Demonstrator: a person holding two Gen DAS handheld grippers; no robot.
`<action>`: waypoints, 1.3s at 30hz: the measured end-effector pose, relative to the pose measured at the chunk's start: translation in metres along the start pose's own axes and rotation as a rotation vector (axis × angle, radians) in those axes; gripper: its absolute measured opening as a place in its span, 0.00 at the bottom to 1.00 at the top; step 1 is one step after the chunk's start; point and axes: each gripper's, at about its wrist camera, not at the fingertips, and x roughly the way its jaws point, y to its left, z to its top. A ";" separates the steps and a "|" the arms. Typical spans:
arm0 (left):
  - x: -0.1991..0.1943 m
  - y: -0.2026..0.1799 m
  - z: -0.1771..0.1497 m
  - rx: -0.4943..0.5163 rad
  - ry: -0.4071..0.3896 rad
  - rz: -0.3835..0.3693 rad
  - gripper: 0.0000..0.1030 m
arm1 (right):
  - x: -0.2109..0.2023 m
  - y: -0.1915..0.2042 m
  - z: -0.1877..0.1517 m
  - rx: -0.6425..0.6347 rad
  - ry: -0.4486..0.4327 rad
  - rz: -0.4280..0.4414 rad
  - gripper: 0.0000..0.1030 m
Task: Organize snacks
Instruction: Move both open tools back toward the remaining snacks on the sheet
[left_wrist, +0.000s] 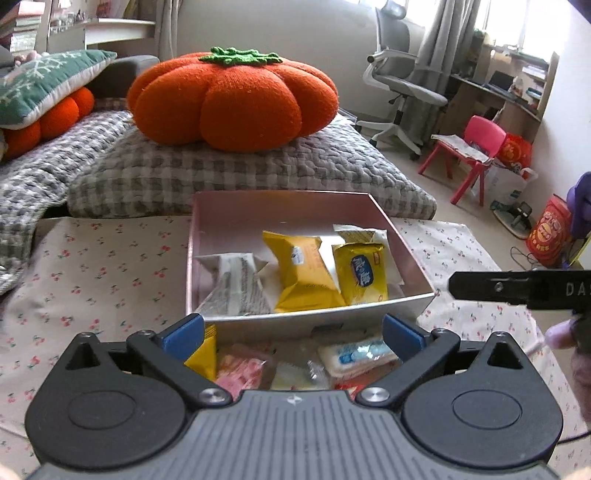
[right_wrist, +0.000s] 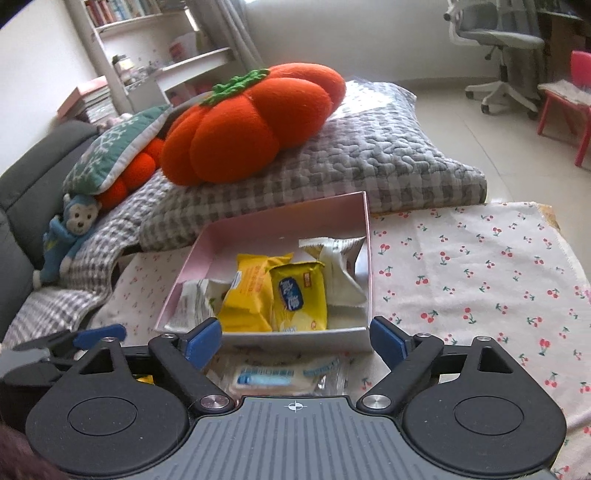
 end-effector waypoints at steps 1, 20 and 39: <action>-0.003 0.000 -0.002 0.011 -0.001 0.006 0.99 | -0.002 0.000 -0.001 -0.005 -0.001 -0.001 0.87; -0.037 -0.007 -0.060 0.155 0.026 0.002 1.00 | -0.029 -0.003 -0.051 -0.170 0.038 -0.086 0.92; -0.030 -0.050 -0.117 0.431 0.074 -0.138 0.99 | -0.032 -0.016 -0.107 -0.312 0.162 -0.116 0.92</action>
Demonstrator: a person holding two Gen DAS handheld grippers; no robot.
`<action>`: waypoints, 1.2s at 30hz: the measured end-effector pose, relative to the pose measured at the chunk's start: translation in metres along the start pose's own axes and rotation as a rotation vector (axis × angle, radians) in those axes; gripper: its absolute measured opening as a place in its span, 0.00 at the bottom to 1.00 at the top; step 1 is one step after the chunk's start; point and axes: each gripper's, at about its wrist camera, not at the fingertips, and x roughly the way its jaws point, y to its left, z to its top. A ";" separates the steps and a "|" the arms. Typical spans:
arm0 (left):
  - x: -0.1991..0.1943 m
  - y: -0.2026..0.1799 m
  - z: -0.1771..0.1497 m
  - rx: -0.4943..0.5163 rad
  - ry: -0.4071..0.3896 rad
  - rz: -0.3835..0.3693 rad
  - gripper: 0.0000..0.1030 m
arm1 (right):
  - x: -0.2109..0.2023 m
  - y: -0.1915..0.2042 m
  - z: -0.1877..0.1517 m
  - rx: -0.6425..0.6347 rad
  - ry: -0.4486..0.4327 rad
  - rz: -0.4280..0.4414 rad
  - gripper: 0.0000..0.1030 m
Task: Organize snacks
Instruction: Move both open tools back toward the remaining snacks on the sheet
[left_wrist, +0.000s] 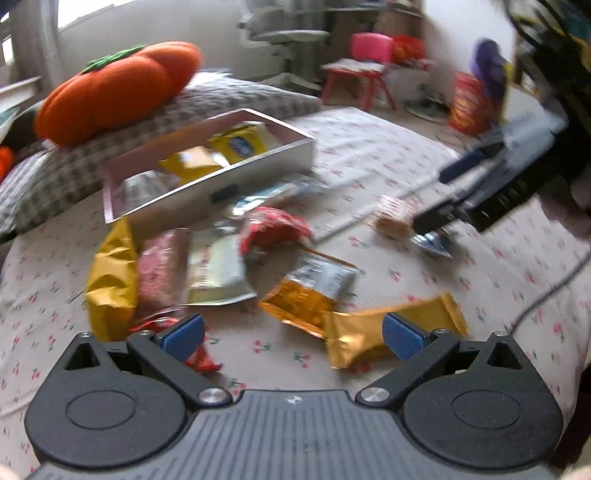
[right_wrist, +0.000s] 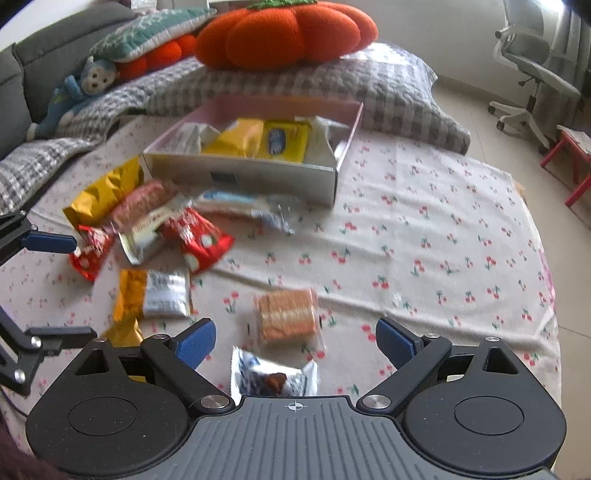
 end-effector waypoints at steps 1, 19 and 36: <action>0.000 -0.004 -0.001 0.026 0.002 -0.014 0.99 | 0.000 -0.001 -0.002 0.000 0.005 -0.001 0.92; 0.024 -0.069 0.009 0.364 0.067 -0.161 0.91 | 0.012 -0.007 -0.023 -0.027 0.103 0.007 0.92; 0.032 -0.039 0.016 0.150 0.201 -0.196 0.59 | 0.016 -0.022 -0.030 -0.014 0.123 0.005 0.92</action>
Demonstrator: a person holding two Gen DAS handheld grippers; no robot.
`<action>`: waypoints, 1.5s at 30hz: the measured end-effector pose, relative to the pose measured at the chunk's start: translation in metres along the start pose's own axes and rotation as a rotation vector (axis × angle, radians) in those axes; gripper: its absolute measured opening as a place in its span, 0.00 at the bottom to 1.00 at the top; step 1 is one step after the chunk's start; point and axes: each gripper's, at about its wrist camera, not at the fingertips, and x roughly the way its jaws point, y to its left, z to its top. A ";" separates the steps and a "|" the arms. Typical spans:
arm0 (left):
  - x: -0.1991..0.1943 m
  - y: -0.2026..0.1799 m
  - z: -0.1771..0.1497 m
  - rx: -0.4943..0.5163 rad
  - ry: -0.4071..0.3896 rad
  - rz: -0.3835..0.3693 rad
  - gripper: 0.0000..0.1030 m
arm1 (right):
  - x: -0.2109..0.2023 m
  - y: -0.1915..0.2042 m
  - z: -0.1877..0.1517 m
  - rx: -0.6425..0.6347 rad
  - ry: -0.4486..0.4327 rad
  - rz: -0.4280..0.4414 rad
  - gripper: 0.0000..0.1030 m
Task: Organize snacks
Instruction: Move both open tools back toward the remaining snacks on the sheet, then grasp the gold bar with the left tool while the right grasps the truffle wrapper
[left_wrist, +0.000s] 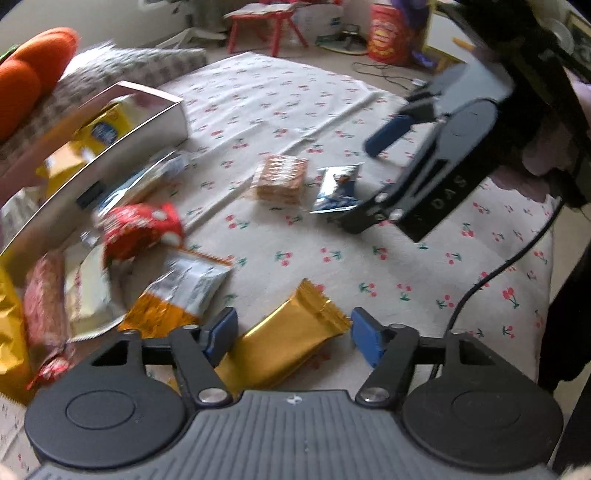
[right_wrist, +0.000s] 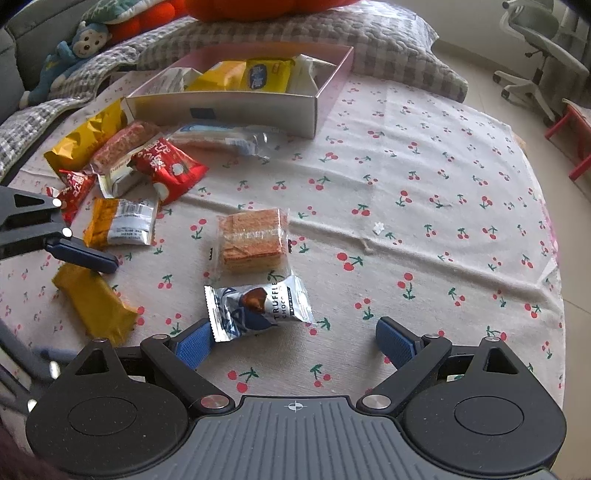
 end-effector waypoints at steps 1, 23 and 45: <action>-0.001 0.003 -0.001 -0.020 0.003 0.008 0.56 | 0.000 0.001 0.000 -0.002 0.001 -0.001 0.92; -0.017 0.035 -0.028 -0.118 0.063 -0.001 0.66 | 0.008 0.016 0.006 -0.014 0.008 -0.005 0.98; -0.028 0.037 -0.033 -0.184 0.044 -0.011 0.25 | 0.002 0.017 0.010 -0.031 -0.026 0.018 0.62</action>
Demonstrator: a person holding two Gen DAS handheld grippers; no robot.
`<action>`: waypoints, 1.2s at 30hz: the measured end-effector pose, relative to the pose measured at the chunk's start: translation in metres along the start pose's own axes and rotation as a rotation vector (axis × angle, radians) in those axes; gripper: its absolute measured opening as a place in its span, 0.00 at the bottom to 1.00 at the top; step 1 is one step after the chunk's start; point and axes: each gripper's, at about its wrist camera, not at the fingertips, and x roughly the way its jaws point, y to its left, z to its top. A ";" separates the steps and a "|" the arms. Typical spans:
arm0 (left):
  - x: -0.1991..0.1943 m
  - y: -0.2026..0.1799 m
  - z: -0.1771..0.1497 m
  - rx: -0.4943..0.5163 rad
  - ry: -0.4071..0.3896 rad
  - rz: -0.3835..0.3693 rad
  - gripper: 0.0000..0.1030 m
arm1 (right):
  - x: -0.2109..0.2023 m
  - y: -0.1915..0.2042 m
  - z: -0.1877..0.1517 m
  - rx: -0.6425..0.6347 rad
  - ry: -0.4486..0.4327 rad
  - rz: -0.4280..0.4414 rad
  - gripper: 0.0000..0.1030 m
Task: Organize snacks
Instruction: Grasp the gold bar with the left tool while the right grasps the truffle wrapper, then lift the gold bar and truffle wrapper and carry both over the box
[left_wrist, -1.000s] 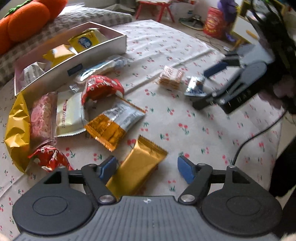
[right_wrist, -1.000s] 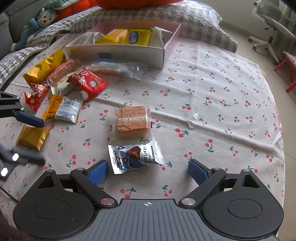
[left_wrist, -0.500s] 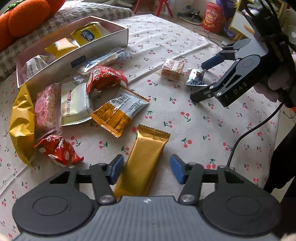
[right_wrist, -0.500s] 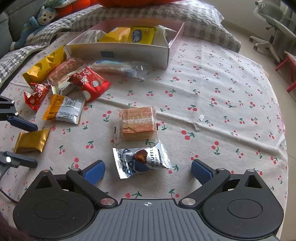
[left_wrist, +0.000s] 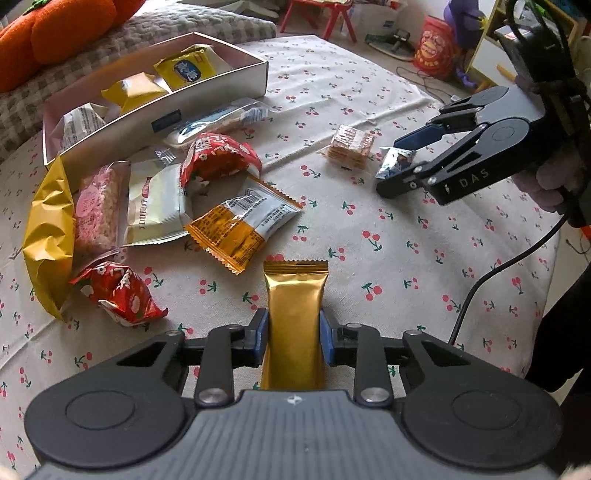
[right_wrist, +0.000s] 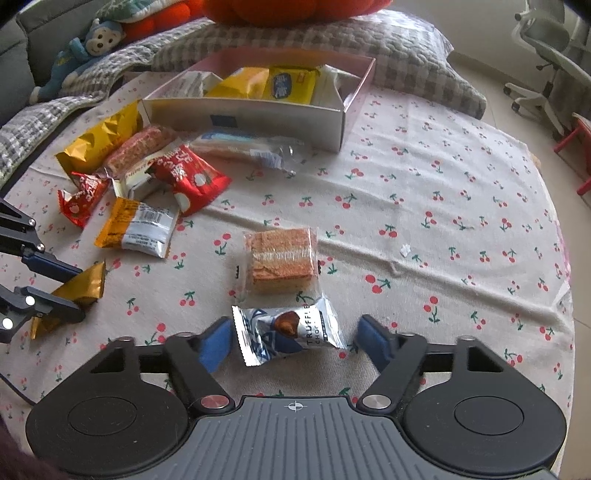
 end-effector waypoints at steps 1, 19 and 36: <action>0.000 0.000 0.000 -0.004 0.001 0.001 0.25 | -0.001 0.000 0.001 0.001 -0.003 0.003 0.58; -0.021 0.007 0.006 -0.055 -0.066 -0.003 0.25 | -0.022 -0.006 0.016 0.039 -0.060 0.052 0.42; -0.033 0.033 0.040 -0.195 -0.170 0.017 0.25 | -0.026 -0.009 0.053 0.109 -0.125 0.049 0.42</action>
